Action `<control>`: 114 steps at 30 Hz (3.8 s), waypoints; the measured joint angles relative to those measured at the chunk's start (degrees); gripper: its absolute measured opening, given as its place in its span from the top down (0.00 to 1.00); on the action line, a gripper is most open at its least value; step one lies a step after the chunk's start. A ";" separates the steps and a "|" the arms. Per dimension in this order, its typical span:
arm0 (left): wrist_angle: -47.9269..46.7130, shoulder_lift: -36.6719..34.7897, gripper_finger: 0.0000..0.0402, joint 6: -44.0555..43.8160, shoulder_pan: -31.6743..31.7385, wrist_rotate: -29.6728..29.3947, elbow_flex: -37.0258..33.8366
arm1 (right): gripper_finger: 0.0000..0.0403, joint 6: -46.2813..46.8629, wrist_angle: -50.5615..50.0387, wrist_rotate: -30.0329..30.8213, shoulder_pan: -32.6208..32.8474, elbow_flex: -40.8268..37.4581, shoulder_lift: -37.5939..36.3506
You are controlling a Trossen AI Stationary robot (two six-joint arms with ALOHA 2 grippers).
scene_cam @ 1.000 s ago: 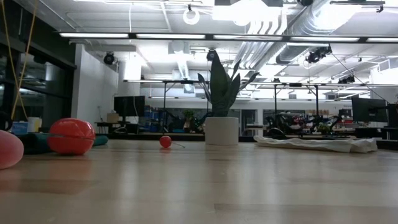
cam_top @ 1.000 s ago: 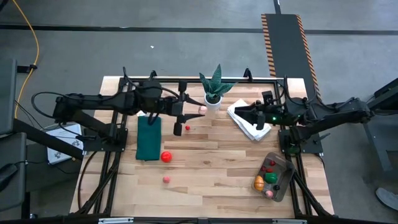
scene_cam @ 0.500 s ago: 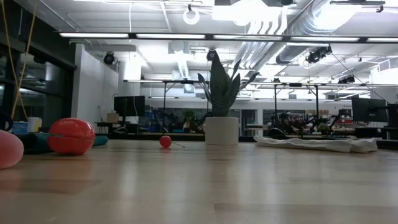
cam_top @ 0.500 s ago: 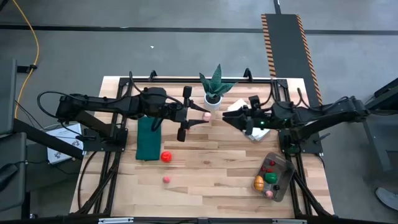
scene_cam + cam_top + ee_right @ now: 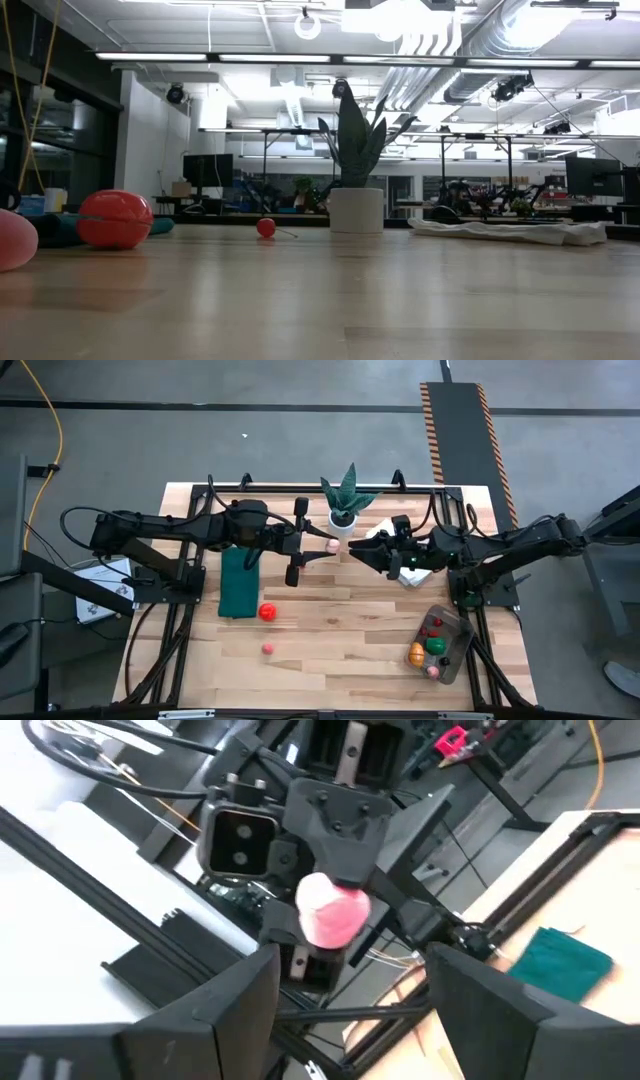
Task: Pick and placing Produce into tupperware
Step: Put the top pink peach into the black bin
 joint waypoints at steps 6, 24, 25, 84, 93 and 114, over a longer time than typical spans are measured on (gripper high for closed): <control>-0.40 0.91 0.65 -0.83 -0.04 0.32 -0.11 | 0.40 -0.12 2.01 -0.24 0.00 0.00 1.36; 2.68 2.28 0.65 -1.20 -0.50 1.09 -0.04 | 0.40 0.02 4.24 -0.74 -0.48 0.00 3.37; 2.79 2.51 0.65 -1.24 -0.54 1.11 -0.04 | 0.40 0.08 4.25 -0.91 -0.62 0.00 3.47; 2.27 3.30 0.65 -0.90 -1.51 -0.22 -0.04 | 0.40 0.24 10.22 -4.77 -1.51 0.04 7.72; 2.21 3.30 0.65 -0.96 -1.51 -0.21 -0.04 | 0.53 -0.01 10.23 -4.83 -1.51 0.04 7.72; 1.03 3.30 0.65 -1.07 -1.53 -0.20 -0.02 | 0.60 -1.24 10.17 -4.90 -1.52 0.04 7.72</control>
